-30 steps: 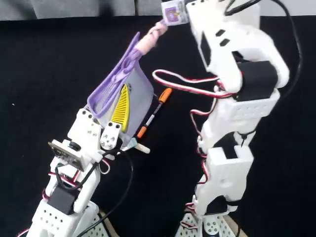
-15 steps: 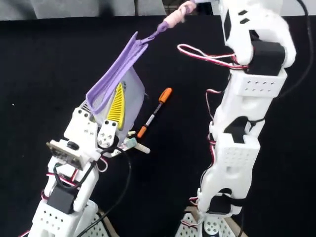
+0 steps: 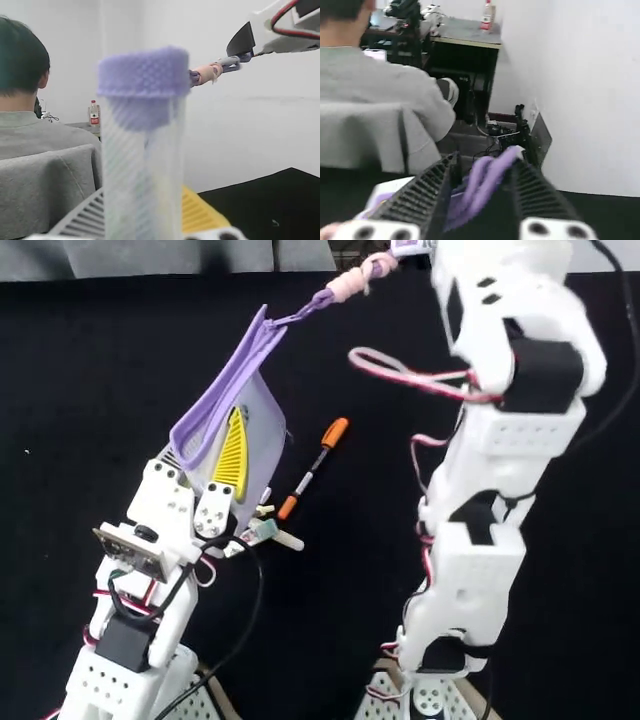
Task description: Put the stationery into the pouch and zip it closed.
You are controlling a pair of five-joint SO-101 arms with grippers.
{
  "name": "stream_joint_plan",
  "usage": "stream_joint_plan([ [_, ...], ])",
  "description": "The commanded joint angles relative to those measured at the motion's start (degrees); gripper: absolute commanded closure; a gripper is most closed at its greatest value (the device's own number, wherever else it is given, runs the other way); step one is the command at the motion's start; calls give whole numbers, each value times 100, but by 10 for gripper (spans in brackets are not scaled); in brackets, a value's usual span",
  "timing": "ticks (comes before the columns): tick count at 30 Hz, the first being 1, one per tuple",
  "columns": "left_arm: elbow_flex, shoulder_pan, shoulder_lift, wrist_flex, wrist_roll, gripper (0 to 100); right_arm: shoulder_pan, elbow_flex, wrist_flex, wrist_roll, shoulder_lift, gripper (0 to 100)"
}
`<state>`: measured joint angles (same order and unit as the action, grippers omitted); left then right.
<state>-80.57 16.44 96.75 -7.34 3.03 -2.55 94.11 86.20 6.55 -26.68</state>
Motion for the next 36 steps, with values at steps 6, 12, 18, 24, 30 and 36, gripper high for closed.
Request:
stream_joint_plan([
  [6,462,-980,176,70,26,972,1380,163,1248,1662,1024,571],
  [12,435,-1622,176,79,26,972,2031,154,1503,1521,1481,570],
  [18,163,-1648,220,79,26,971,1864,-40,1468,1521,1367,570],
  [24,127,-1859,237,79,0,971,1864,-418,1116,1371,1262,570],
  [30,901,-1842,237,35,-26,971,1644,-374,1468,2233,1376,570],
  [36,989,-866,237,26,18,972,1670,-822,1503,2444,1429,570],
])
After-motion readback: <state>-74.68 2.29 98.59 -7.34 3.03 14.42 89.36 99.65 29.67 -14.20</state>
